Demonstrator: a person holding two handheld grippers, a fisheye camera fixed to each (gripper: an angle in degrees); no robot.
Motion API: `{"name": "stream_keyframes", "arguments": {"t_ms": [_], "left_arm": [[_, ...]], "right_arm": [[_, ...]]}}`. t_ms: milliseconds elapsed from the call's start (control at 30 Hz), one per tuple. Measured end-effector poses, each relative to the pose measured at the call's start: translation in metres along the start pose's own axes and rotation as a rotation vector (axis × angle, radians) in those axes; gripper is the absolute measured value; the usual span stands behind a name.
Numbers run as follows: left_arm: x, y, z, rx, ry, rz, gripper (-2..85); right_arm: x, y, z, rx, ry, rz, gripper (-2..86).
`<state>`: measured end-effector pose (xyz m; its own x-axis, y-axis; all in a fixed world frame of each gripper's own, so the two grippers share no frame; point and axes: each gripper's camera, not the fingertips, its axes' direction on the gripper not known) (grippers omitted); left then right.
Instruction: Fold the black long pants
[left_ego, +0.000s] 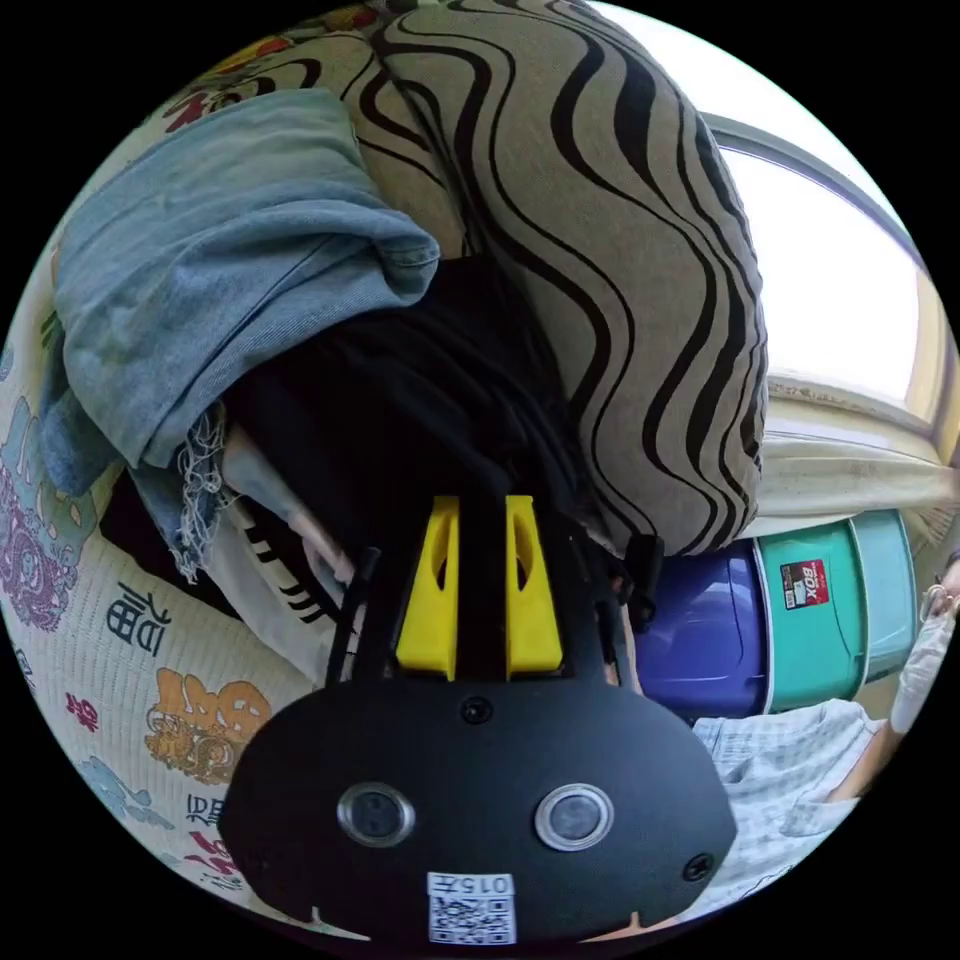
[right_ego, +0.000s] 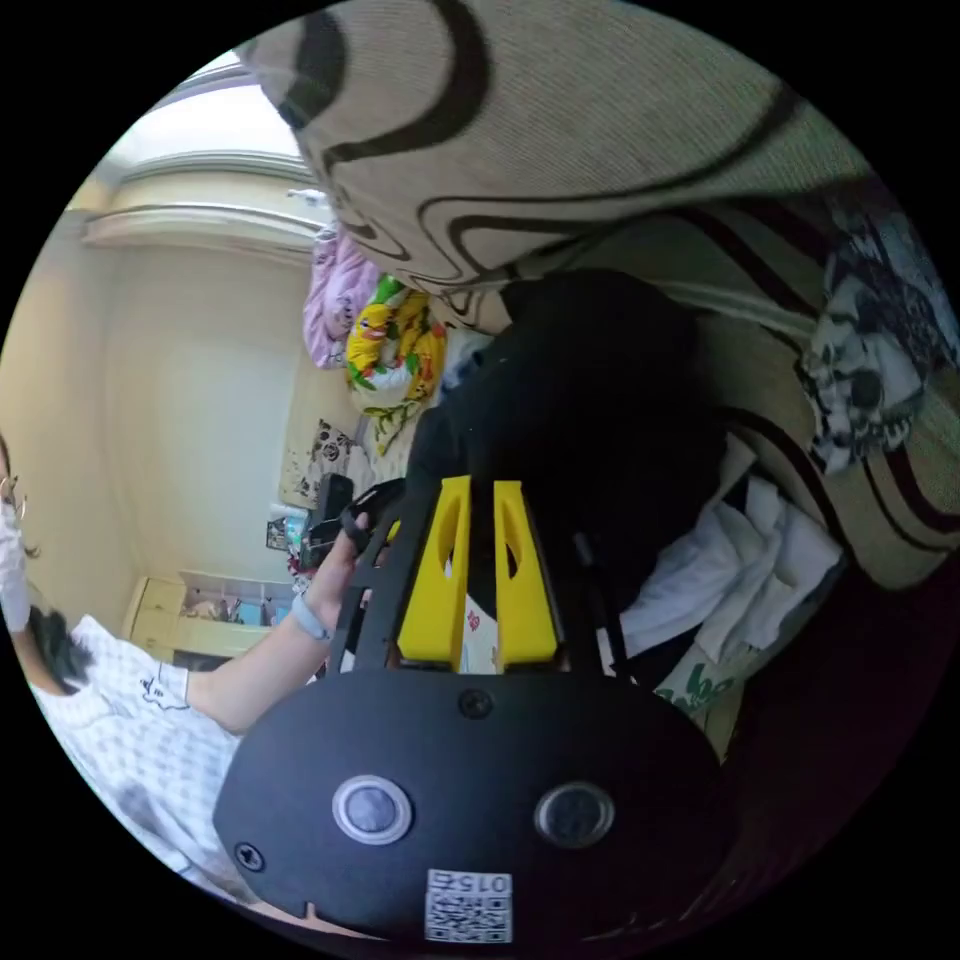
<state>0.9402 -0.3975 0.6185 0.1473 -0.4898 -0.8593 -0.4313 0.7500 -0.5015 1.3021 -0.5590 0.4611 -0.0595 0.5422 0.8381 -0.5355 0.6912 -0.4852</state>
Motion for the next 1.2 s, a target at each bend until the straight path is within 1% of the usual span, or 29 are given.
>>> {"name": "stream_keyframes", "arguments": {"t_ms": [67,100,167,233,300,367,433,467,533,567,633,667,733,767,833,900,967,1000,1033,1067,1133,1167,1200], "left_arm": [[0.002,0.006,-0.003,0.02,0.078,-0.008,5.0],[0.008,0.014,-0.01,0.059,0.133,0.006,4.5],[0.022,0.03,-0.026,0.112,0.236,0.05,4.3],[0.051,0.057,-0.053,0.166,0.354,0.16,4.0],[0.075,0.082,-0.078,0.194,0.411,0.244,4.0],[0.1,0.112,-0.107,0.236,0.416,0.328,3.9],[0.13,0.158,-0.148,0.307,0.339,0.418,3.8],[0.136,0.17,-0.159,0.33,0.304,0.432,3.8],[0.155,0.224,-0.199,0.425,0.163,0.454,3.6],[0.158,0.239,-0.208,0.451,0.133,0.452,3.6],[0.171,0.297,-0.238,0.528,-0.009,0.463,3.3],[0.175,0.311,-0.244,0.541,-0.053,0.468,3.3],[0.187,0.367,-0.259,0.563,-0.237,0.48,3.2],[0.189,0.38,-0.262,0.566,-0.281,0.481,3.2],[0.193,0.434,-0.27,0.543,-0.444,0.486,3.3],[0.19,0.473,-0.274,0.51,-0.508,0.48,3.3],[0.18,0.511,-0.277,0.474,-0.515,0.466,3.3],[0.171,0.535,-0.279,0.453,-0.496,0.453,3.4],[0.16,0.56,-0.28,0.436,-0.465,0.442,3.5],[0.154,0.572,-0.281,0.43,-0.445,0.433,3.5],[0.126,0.621,-0.291,0.41,-0.4,0.345,3.4],[0.119,0.633,-0.295,0.412,-0.382,0.323,3.4],[0.104,0.658,-0.304,0.426,-0.325,0.274,3.3]], "right_arm": [[-0.024,0.006,-0.011,0.031,-0.049,-0.078,4.3],[-0.03,0.007,-0.014,0.036,-0.069,-0.095,4.2],[-0.064,0.015,-0.031,0.073,-0.19,-0.206,4.0],[-0.098,0.023,-0.045,0.076,-0.283,-0.305,4.0],[-0.137,0.033,-0.057,0.059,-0.352,-0.412,4.1],[-0.191,0.05,-0.065,-0.012,-0.403,-0.54,4.4],[-0.225,0.065,-0.062,-0.083,-0.437,-0.61,4.2],[-0.242,0.076,-0.057,-0.128,-0.464,-0.635,3.4],[-0.259,0.097,-0.05,-0.133,-0.452,-0.654,2.8],[-0.269,0.113,-0.043,-0.137,-0.452,-0.667,2.8],[-0.29,0.141,-0.027,-0.197,-0.476,-0.722,4.5],[-0.307,0.159,-0.012,-0.233,-0.465,-0.739,7.5],[-0.335,0.185,0.014,-0.272,-0.473,-0.758,12.6],[-0.356,0.202,0.033,-0.313,-0.507,-0.778,13.5],[-0.388,0.231,0.067,-0.393,-0.541,-0.824,15.1],[-0.418,0.265,0.108,-0.49,-0.513,-0.857,16.6],[-0.449,0.324,0.17,-0.683,-0.473,-0.894,16.4],[-0.453,0.342,0.188,-0.739,-0.466,-0.888,14.6],[-0.456,0.378,0.223,-0.869,-0.475,-0.868,10.9],[-0.451,0.415,0.257,-1.034,-0.544,-0.8,8.1],[-0.433,0.459,0.289,-1.078,-0.551,-0.651,4.7],[-0.421,0.484,0.302,-1.065,-0.545,-0.582,3.4],[-0.416,0.495,0.306,-1.055,-0.551,-0.545,3.1]]}}
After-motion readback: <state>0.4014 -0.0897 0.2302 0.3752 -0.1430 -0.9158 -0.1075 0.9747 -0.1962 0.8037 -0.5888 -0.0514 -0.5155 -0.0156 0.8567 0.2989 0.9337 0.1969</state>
